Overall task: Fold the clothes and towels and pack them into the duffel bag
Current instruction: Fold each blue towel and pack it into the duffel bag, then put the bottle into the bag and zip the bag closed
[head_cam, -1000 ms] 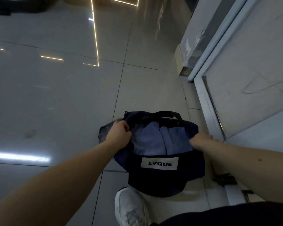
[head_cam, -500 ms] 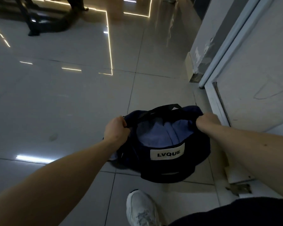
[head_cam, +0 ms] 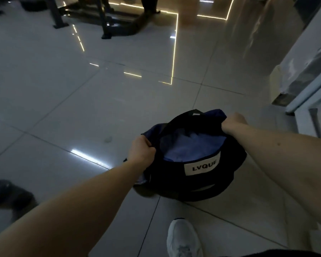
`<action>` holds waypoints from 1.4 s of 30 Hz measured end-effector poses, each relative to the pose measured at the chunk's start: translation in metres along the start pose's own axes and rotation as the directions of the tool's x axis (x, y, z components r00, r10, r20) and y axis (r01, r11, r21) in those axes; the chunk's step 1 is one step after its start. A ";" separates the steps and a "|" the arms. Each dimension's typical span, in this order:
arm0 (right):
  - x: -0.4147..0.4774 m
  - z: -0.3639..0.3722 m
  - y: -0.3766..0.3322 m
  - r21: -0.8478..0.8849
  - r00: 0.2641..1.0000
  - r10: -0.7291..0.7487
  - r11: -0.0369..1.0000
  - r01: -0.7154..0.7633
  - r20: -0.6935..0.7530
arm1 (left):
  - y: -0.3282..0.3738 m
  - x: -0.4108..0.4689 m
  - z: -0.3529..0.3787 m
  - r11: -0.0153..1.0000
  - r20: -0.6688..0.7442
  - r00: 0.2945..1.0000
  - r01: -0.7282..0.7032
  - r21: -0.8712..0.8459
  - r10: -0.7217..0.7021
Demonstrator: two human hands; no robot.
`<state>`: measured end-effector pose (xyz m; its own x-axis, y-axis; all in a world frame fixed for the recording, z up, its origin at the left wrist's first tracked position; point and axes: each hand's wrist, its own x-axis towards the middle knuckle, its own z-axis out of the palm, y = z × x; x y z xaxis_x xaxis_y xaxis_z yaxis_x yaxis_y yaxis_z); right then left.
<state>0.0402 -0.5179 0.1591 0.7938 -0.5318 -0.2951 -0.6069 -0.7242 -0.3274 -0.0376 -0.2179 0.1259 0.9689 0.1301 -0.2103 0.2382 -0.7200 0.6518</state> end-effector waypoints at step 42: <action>-0.419 0.319 -0.381 0.201 0.207 -0.759 0.406 0.892 0.617 | -0.382 -0.076 -0.325 0.887 -0.224 0.912 0.395 0.241 -0.345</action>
<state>-0.0736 0.1210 0.1215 0.6004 0.7108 -0.3665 0.4533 -0.6800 -0.5763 -0.1809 0.2684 0.1295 0.8160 0.5196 -0.2532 0.5775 -0.7512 0.3197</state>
